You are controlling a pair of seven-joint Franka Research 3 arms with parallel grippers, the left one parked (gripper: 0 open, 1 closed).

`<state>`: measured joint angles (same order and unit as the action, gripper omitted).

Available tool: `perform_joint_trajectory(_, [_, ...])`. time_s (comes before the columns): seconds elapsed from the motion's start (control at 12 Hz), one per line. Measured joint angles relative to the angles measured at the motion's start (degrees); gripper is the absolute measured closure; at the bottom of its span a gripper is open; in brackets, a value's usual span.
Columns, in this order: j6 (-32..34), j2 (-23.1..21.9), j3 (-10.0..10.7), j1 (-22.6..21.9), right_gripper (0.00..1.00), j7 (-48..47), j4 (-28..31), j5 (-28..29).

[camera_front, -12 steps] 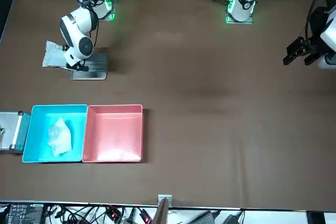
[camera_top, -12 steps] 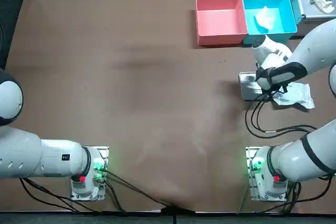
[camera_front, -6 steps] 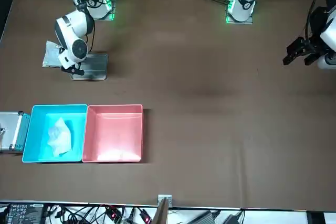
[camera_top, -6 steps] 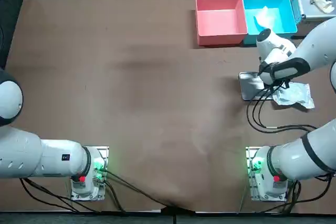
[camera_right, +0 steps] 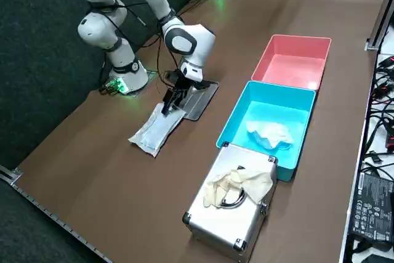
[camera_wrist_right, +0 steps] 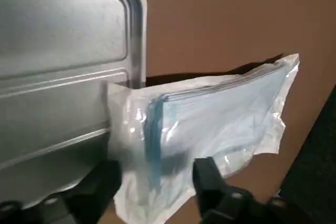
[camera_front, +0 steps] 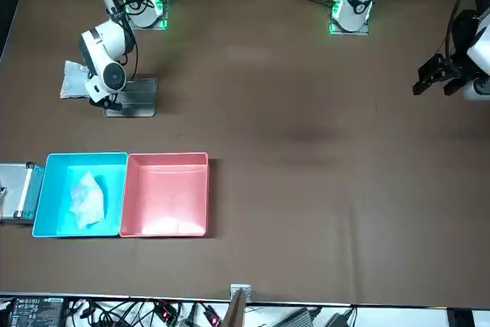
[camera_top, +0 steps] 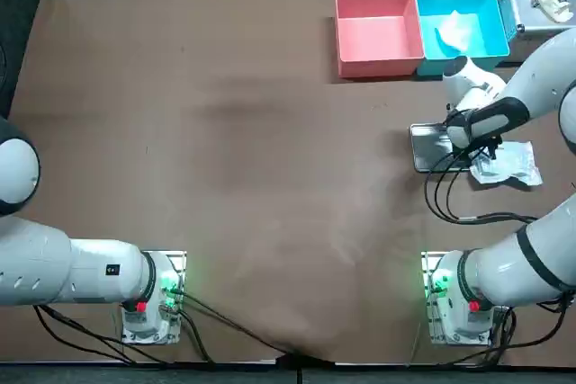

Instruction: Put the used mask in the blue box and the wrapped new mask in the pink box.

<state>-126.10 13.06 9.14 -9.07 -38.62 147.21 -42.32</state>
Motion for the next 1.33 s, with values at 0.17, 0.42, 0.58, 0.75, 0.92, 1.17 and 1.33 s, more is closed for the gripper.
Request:
perform_joint_trajectory(0.17, [0.4, 0.0, 0.0, 0.1, 0.29, 0.0, -0.1, 0.0])
perform_joint_trajectory(0.42, [2.0, -0.4, 0.0, 0.1, 0.67, -0.1, -0.5, 0.0])
perform_joint_trajectory(0.58, [5.7, -2.0, 0.0, 0.1, 0.98, -0.1, -2.1, 0.0])
perform_joint_trajectory(0.75, [9.5, -3.9, -0.1, 0.1, 0.98, 0.2, -3.3, 0.0])
perform_joint_trajectory(0.92, [14.2, -6.7, -0.3, -0.1, 0.99, 2.3, -5.1, 0.8])
perform_joint_trajectory(1.17, [22.2, -12.1, -0.6, -0.6, 0.99, 9.6, -10.2, 7.5])
perform_joint_trajectory(1.33, [28.1, -15.1, -0.7, -1.4, 0.99, 14.8, -15.3, 11.9])
